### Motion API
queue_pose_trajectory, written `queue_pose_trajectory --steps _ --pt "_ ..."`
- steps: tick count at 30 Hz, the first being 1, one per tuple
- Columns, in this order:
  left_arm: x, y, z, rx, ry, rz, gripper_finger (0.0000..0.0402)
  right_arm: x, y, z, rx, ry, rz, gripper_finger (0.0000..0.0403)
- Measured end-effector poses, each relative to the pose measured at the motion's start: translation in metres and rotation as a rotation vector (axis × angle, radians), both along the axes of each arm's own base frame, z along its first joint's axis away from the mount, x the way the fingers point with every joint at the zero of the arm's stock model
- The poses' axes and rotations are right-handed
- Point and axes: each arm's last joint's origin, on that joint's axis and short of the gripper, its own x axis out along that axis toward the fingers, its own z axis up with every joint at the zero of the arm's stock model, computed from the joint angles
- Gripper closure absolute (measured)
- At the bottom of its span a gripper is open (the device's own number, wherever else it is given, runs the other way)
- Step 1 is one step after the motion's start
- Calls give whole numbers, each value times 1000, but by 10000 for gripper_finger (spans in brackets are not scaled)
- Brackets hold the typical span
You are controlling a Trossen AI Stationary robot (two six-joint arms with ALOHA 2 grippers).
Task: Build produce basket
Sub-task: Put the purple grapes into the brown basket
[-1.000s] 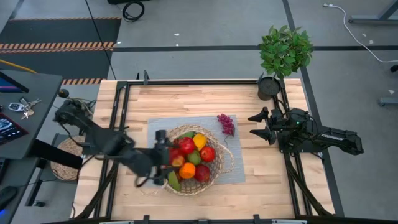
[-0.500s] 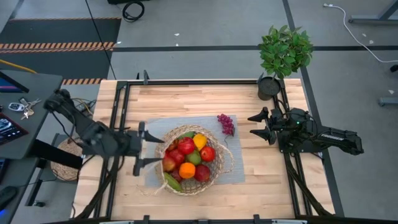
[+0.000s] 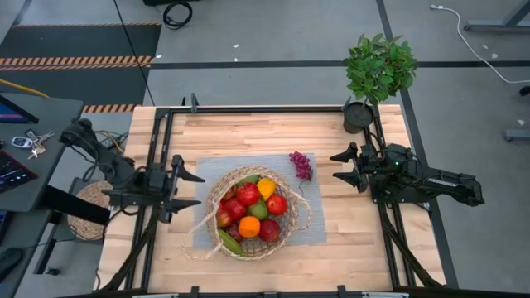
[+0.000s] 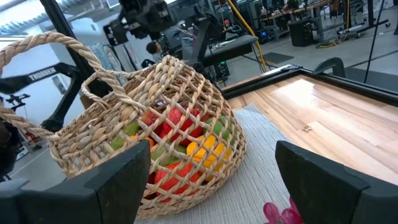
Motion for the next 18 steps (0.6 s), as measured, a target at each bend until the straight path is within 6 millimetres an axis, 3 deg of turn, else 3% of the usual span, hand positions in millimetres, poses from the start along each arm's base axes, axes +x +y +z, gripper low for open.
queue_pose_trajectory --steps 7,12,18 --pt "-6 7 -52 -29 -43 13 116 0 0 0 0 0 0 55" --pt "-11 13 -75 -75 -24 34 116 0 -1 0 -122 4 -40 55" --pt "-13 24 -87 -94 -54 106 116 -2 -9 2 -239 25 -316 55"
